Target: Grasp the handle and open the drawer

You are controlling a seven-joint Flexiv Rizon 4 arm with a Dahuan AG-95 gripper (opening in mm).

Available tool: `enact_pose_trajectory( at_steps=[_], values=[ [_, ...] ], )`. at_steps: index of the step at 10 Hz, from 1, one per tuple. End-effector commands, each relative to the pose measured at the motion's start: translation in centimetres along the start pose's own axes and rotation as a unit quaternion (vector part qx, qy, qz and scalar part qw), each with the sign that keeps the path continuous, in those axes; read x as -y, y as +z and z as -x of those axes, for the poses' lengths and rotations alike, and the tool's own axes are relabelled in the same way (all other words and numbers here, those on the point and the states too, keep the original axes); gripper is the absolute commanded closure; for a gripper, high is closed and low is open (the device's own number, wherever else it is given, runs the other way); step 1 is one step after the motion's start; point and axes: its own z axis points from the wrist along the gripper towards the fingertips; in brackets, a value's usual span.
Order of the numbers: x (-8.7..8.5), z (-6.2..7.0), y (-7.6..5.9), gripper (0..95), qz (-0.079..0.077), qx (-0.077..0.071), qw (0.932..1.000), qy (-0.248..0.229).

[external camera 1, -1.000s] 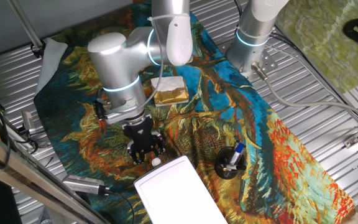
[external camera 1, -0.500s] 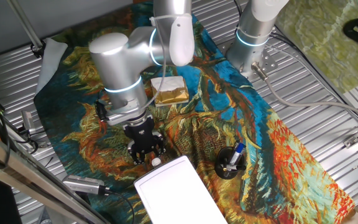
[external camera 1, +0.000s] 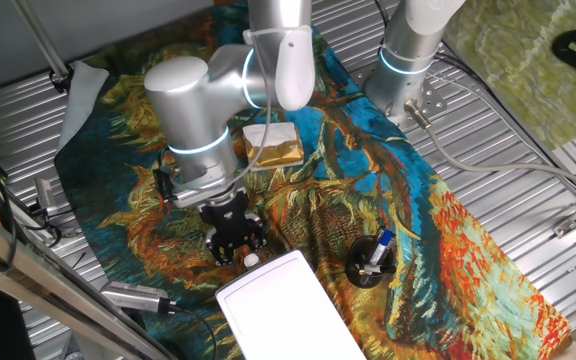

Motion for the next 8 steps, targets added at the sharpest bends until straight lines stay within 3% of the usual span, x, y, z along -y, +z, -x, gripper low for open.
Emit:
enact_pose_trajectory(
  at_steps=[1, 8],
  values=[
    [-0.07, 0.0, -0.07, 38.0, 0.0, 0.002, 1.0, -0.004],
    [-0.07, 0.0, -0.07, 38.0, 0.0, 0.002, 0.9999, -0.014]
  ],
)
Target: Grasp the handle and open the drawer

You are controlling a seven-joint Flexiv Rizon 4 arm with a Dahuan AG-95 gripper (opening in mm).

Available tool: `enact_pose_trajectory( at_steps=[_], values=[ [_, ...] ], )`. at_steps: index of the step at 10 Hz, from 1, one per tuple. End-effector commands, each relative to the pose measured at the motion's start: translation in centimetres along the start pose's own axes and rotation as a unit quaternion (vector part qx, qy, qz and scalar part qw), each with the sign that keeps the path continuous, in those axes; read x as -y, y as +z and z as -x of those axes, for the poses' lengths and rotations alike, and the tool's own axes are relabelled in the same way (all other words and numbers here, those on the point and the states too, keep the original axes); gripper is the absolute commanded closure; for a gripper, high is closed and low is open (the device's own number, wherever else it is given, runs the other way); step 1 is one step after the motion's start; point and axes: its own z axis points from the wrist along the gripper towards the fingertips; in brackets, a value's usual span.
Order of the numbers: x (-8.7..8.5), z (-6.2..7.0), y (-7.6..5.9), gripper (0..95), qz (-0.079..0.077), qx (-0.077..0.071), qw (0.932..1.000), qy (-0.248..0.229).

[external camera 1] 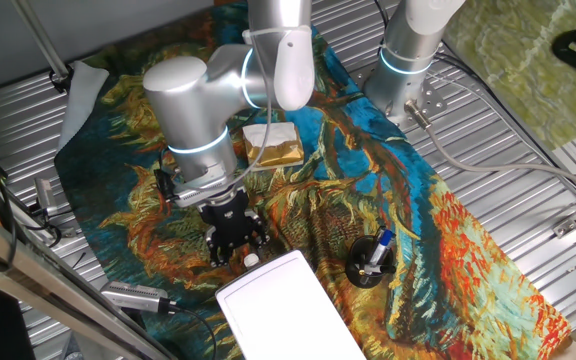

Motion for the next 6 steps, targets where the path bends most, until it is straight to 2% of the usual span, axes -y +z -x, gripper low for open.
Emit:
enact_pose_trajectory(
  at_steps=[1, 6],
  values=[
    [0.01, 0.0, 0.0, 38.0, 0.0, -0.002, 1.0, -0.008],
    [0.01, 0.0, 0.0, 38.0, 0.003, -0.003, 0.9999, -0.011]
  ],
)
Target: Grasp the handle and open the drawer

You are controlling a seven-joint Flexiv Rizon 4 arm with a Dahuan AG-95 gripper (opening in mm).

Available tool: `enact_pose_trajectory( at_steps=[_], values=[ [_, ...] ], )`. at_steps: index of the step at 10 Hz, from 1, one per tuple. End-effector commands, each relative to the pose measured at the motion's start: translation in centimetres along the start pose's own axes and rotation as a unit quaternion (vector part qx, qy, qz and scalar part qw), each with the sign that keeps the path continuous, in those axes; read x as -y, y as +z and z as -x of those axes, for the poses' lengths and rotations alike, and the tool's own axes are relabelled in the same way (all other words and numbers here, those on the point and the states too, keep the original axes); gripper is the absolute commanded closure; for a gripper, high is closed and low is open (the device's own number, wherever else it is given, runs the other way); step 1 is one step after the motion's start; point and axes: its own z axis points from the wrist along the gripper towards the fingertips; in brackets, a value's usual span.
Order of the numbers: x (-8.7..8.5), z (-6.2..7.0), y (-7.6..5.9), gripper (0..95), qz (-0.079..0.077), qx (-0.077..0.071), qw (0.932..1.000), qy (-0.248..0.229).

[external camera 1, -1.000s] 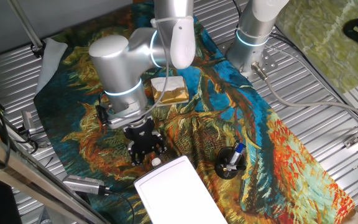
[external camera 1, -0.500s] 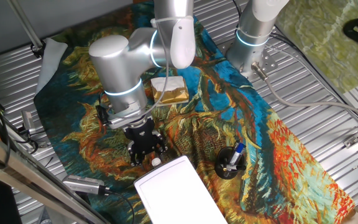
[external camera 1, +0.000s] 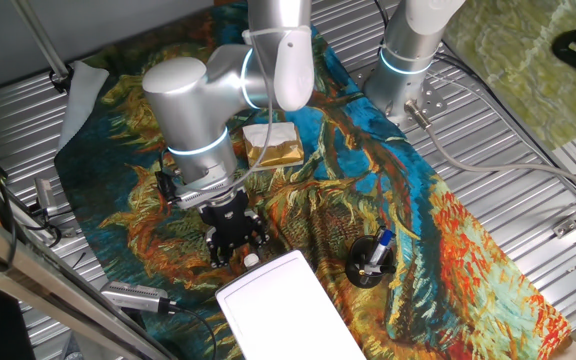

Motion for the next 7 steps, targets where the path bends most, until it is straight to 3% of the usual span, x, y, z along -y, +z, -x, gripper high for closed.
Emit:
enact_pose_trajectory(
  at_steps=[1, 7],
  values=[
    [-0.02, 0.01, -0.02, 38.0, 0.0, 0.0, 1.0, 0.007],
    [-0.25, 0.23, 0.23, 38.0, 0.0, 0.003, 0.9999, 0.015]
  ],
)
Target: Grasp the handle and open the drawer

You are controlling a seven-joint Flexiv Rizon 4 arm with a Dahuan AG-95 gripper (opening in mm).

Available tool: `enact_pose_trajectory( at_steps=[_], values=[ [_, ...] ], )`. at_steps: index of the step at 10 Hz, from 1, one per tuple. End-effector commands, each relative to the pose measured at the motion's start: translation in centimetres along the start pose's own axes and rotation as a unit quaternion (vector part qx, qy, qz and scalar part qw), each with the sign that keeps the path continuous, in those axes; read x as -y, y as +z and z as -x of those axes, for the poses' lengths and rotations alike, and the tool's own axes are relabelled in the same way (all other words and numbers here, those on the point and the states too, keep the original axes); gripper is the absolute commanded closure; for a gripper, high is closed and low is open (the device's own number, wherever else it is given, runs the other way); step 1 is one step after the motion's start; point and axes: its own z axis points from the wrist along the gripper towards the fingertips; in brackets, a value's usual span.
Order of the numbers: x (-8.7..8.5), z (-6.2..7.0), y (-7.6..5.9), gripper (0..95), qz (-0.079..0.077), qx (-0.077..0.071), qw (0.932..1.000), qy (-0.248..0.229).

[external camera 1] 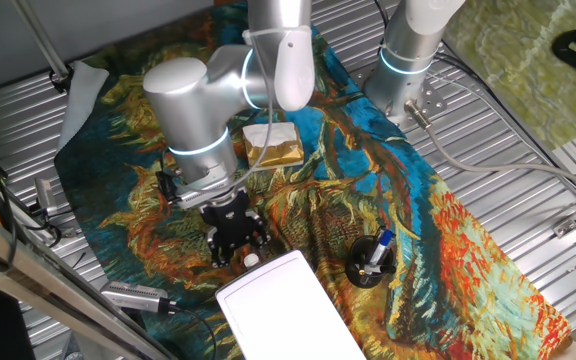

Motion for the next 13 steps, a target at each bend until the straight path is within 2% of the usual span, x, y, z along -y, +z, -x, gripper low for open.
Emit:
enact_pose_trajectory(
  at_steps=[1, 7, 11, 12, 13],
  values=[
    [0.1, 0.3, 0.5, 38.0, 0.0, 0.005, 1.0, 0.006],
    [-0.1, 0.5, 0.7, 38.0, 0.0, 0.009, 0.9998, 0.016],
    [-0.2, 1.0, 1.4, 38.0, 0.0, 0.014, 0.9997, 0.022],
    [-0.2, 1.0, 1.5, 57.0, -0.001, 0.014, 0.9997, 0.021],
    [-0.2, 1.1, 1.5, 57.0, -0.001, 0.015, 0.9996, 0.023]
  ],
)
